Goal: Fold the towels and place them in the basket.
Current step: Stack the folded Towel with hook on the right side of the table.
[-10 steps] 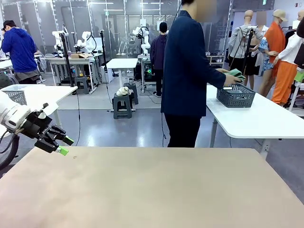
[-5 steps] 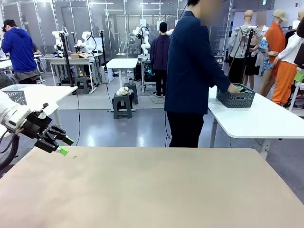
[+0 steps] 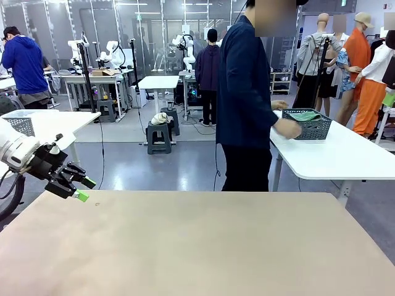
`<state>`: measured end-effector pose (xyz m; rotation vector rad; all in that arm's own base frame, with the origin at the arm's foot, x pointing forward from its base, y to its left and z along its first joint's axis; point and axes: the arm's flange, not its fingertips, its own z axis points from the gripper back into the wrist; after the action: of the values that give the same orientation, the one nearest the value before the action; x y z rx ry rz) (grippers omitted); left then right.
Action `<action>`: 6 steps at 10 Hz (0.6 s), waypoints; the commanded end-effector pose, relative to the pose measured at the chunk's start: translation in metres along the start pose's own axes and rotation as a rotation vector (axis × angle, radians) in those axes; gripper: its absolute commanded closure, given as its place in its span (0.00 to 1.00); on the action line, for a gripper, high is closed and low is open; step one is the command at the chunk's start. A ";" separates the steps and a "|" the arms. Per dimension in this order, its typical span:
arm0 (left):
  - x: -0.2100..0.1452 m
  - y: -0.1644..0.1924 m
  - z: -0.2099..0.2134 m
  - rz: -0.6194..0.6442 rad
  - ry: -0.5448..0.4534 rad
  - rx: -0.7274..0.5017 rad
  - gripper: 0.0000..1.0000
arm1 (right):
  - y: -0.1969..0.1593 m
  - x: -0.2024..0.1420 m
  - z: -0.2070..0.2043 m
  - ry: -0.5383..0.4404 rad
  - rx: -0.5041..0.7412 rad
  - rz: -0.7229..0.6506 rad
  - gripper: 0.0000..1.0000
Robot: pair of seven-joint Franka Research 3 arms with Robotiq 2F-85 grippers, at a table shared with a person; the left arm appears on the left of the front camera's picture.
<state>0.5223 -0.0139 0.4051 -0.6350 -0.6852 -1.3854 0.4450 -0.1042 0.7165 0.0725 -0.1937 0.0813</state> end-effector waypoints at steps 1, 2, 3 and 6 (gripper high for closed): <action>0.001 0.000 0.000 -0.001 0.005 0.007 0.23 | 0.001 0.000 0.000 -0.001 -0.008 -0.003 0.18; 0.001 0.000 0.000 -0.001 0.005 0.007 0.23 | 0.001 0.000 0.000 -0.001 -0.008 -0.003 0.18; 0.001 0.000 0.000 -0.001 0.005 0.007 0.23 | 0.001 0.000 0.000 -0.001 -0.008 -0.003 0.18; 0.001 0.000 0.000 -0.001 0.005 0.007 0.23 | 0.001 0.000 0.000 -0.001 -0.008 -0.003 0.18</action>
<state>0.5223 -0.0139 0.4051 -0.6350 -0.6852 -1.3854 0.4450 -0.1042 0.7165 0.0725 -0.1937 0.0812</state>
